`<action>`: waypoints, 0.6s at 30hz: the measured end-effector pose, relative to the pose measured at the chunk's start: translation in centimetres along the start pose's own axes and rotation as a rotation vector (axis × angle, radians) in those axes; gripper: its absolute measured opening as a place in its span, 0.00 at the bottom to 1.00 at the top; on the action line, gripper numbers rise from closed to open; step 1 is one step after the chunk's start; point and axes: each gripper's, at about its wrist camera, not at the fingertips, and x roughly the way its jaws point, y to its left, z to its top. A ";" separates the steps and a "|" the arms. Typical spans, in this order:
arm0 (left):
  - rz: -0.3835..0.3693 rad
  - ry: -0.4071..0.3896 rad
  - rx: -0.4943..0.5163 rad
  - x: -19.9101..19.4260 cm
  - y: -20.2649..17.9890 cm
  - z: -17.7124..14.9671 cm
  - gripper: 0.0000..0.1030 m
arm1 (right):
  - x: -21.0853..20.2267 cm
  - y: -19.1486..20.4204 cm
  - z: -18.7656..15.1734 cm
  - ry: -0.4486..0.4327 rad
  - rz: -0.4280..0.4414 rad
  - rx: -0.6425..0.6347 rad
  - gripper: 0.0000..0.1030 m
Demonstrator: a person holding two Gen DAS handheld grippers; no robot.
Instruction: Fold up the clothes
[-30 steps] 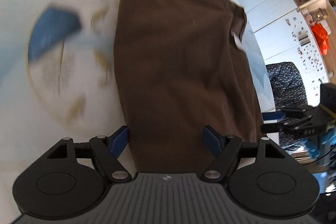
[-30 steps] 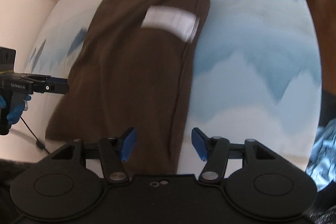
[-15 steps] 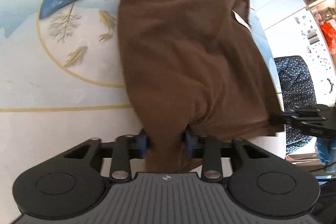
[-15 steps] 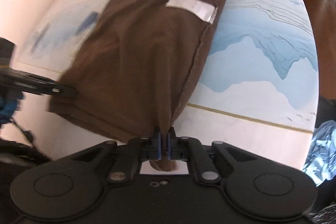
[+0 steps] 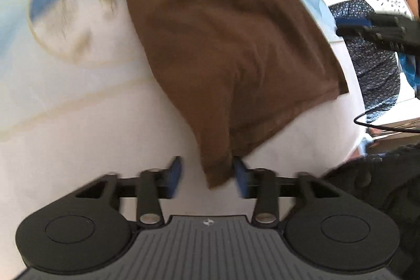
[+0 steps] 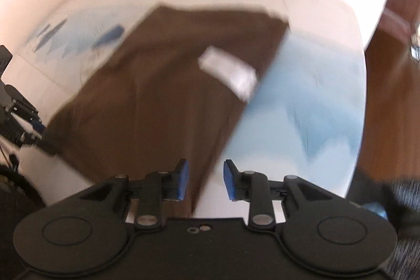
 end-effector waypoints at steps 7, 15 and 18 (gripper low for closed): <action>-0.006 -0.310 -0.001 -2.4 -0.9 7.4 0.67 | 3.7 2.8 6.8 -0.122 0.045 -0.139 1.00; 0.066 -0.230 0.079 3.7 -1.8 7.9 0.67 | 9.2 4.1 7.7 -0.066 0.024 -0.187 1.00; 0.085 -0.251 0.106 4.1 -1.8 6.7 0.67 | 9.2 4.2 4.5 -0.051 -0.011 -0.258 1.00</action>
